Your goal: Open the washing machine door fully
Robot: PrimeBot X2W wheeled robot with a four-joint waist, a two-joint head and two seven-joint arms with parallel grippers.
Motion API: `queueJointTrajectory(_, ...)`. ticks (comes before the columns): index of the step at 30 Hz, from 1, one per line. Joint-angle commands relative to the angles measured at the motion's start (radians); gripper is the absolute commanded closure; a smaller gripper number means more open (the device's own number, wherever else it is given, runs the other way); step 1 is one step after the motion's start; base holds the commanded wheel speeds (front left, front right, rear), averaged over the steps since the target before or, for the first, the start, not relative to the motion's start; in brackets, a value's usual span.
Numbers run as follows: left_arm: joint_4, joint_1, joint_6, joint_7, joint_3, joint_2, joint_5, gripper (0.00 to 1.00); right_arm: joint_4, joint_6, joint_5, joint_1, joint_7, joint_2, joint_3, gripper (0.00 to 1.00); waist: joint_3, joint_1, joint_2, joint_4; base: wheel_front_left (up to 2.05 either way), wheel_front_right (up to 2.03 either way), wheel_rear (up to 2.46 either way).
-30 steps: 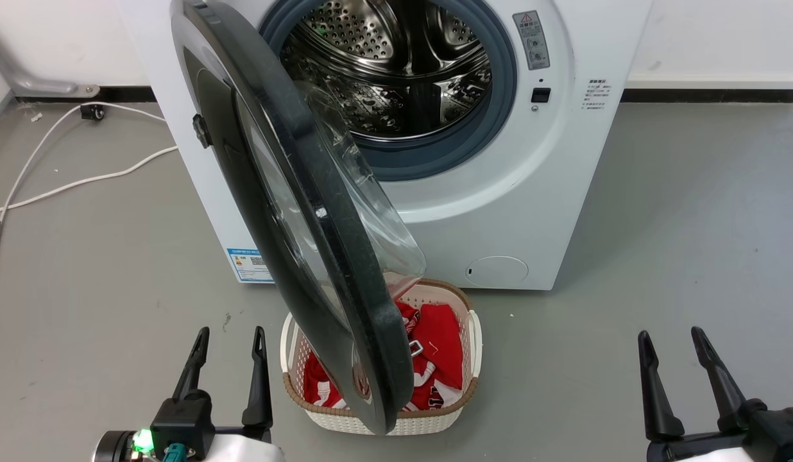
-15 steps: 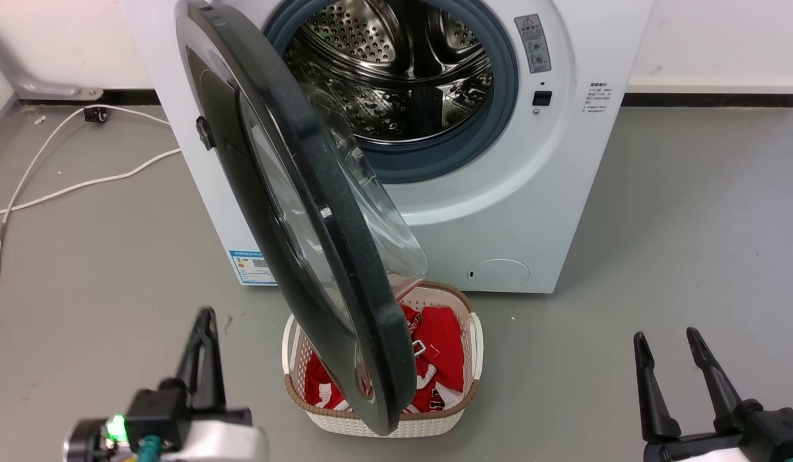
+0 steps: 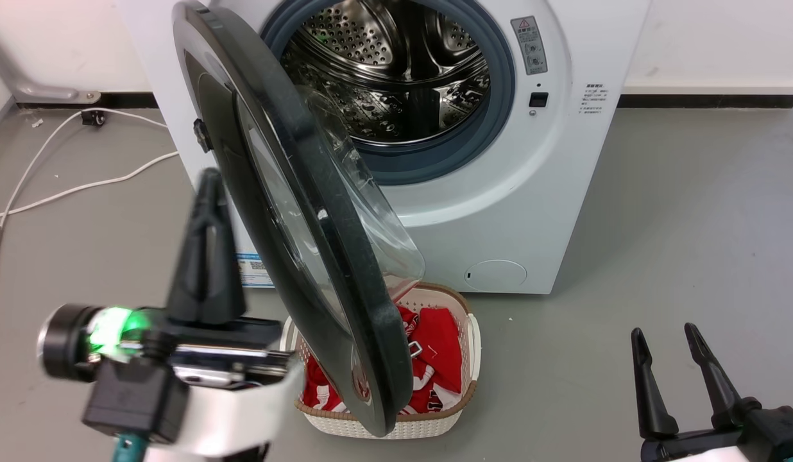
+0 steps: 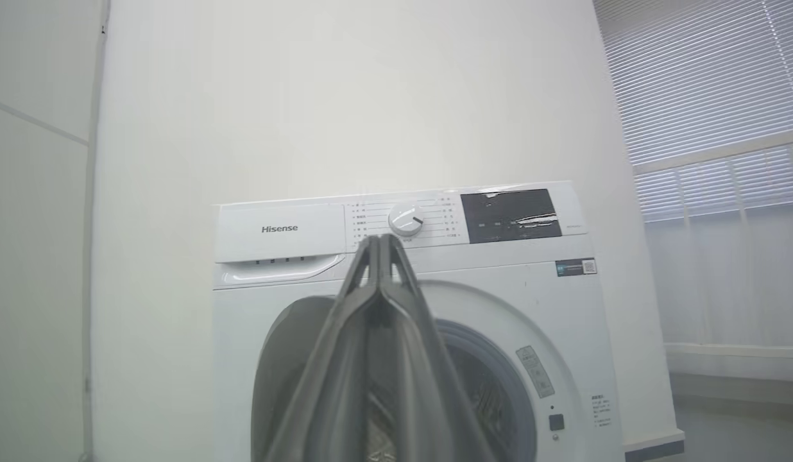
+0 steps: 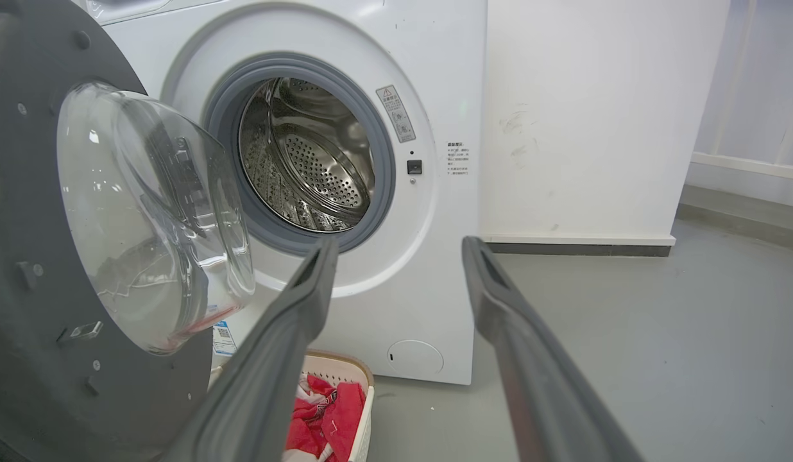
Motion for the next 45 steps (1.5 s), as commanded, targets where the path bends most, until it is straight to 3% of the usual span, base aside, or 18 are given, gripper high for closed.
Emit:
queueJointTrajectory(1, -0.020, -0.013, -0.011, -0.002, -0.040, -0.001, -0.001, 1.00, -0.003, -0.001, -0.002, -0.002, -0.002, 0.004, 0.005, 0.00, 0.000, 0.0000, 0.0000, -0.003, 0.00, 0.00, 0.00)
queueJointTrajectory(10, -0.049, -0.058, -0.041, -0.002, -0.302, -0.001, -0.022, 1.00, -0.005, -0.001, -0.005, -0.007, -0.002, 0.004, 0.015, 0.00, 0.002, 0.0000, 0.0000, -0.016, 0.00, 0.00, 0.00)
queueJointTrajectory(19, 0.003, -0.064, -0.016, -0.002, -0.418, -0.002, -0.043, 1.00, 0.001, -0.001, -0.007, -0.016, -0.002, 0.004, 0.025, 0.00, 0.010, 0.0000, 0.0000, -0.032, 0.00, 0.00, 0.00)
queueJointTrajectory(27, 0.048, -0.034, -0.046, -0.002, -0.525, -0.002, -0.050, 1.00, 0.003, -0.001, -0.010, -0.018, -0.002, 0.004, 0.026, 0.00, 0.019, 0.0000, 0.0000, -0.032, 0.00, 0.00, 0.00)
queueJointTrajectory(36, 0.096, -0.007, -0.061, -0.002, -0.589, -0.002, -0.059, 1.00, 0.005, -0.001, -0.014, -0.027, -0.002, 0.004, 0.028, 0.00, 0.030, 0.0000, 0.0000, -0.030, 0.00, 0.00, 0.00)
queueJointTrajectory(45, 0.186, 0.038, -0.072, -0.002, -0.581, 0.003, -0.046, 1.00, 0.009, -0.001, -0.015, -0.037, -0.002, 0.004, 0.027, 0.00, 0.052, 0.0000, 0.0000, -0.028, 0.00, 0.00, 0.00)
